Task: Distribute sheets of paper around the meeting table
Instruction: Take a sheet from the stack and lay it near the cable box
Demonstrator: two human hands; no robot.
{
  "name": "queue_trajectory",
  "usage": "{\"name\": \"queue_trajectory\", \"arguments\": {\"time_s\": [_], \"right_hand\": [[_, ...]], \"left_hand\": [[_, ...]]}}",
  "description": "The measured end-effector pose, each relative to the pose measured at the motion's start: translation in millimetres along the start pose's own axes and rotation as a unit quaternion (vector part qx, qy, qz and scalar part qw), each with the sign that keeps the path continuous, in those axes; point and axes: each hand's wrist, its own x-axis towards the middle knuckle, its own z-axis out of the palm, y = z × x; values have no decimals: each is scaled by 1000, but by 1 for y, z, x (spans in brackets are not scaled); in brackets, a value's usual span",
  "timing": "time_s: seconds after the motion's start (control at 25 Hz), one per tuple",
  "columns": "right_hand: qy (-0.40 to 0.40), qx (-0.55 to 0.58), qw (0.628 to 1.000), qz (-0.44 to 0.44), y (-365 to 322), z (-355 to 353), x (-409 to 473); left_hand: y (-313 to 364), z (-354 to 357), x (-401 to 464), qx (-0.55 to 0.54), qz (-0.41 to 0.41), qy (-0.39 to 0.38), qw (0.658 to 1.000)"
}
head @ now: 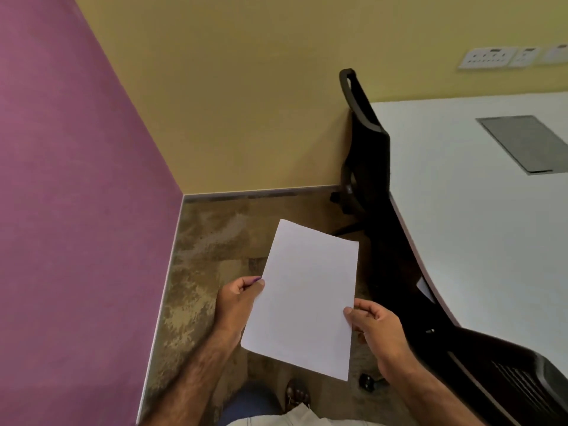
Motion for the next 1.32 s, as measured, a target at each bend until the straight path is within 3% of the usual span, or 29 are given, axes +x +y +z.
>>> {"name": "queue_trajectory", "arguments": {"time_s": [0.32, 0.8, 1.32], "right_hand": [[139, 82, 987, 5, -37, 19, 60], [357, 197, 913, 31, -83, -2, 107], [431, 324, 842, 1, -130, -105, 172]], "left_hand": [[79, 59, 121, 85, 24, -136, 987], [157, 198, 204, 176, 35, -335, 925], [231, 372, 231, 219, -4, -435, 873]]}}
